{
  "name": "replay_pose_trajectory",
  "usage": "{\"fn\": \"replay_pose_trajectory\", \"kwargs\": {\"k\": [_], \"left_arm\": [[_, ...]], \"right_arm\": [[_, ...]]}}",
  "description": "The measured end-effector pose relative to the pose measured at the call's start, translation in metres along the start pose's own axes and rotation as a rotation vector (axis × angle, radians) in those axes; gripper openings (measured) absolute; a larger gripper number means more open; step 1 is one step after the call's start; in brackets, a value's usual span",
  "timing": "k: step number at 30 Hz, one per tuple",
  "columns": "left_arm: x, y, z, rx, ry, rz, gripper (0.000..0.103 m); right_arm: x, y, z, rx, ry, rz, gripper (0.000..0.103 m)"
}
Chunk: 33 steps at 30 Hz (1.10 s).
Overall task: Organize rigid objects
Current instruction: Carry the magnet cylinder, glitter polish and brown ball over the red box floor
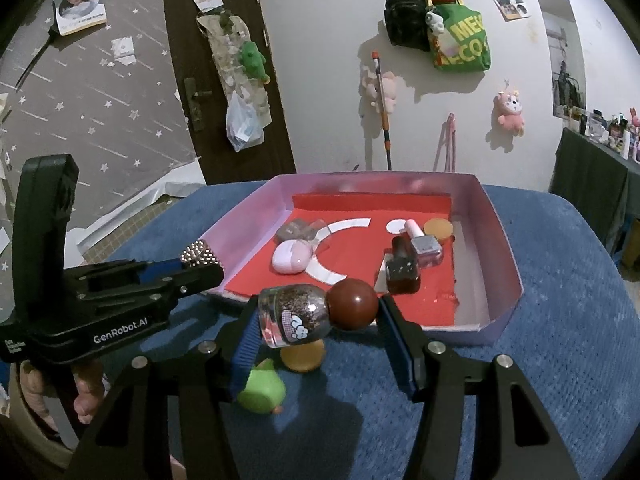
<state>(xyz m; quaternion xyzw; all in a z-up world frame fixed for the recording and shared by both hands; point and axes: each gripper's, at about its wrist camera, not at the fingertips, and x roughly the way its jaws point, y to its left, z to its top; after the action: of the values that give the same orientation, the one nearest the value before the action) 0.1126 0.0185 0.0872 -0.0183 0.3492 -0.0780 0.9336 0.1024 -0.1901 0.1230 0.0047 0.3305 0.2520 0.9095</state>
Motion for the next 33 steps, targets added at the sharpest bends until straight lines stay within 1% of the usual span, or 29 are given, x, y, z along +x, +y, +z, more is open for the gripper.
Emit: {"fn": "replay_pose_trajectory", "kwargs": {"k": [8,13,22,27,33], "left_arm": [[0.015,0.001,0.016,-0.004,0.015,-0.005,0.024],[0.033,0.004,0.025,-0.011,0.057,-0.011,0.024],[0.069,0.007,0.026,-0.023,0.163,-0.047,0.024],[0.086,0.006,0.025,-0.022,0.216,-0.056,0.024],[0.101,0.008,0.025,-0.030,0.246,-0.056,0.024]], "right_arm": [[0.012,-0.013,0.014,0.015,0.011,0.005,0.060],[0.027,-0.022,0.021,0.024,0.037,-0.002,0.060],[0.067,-0.038,0.020,0.080,0.165,0.019,0.060],[0.082,-0.048,0.018,0.110,0.221,0.011,0.060],[0.096,-0.053,0.015,0.111,0.268,-0.012,0.060]]}}
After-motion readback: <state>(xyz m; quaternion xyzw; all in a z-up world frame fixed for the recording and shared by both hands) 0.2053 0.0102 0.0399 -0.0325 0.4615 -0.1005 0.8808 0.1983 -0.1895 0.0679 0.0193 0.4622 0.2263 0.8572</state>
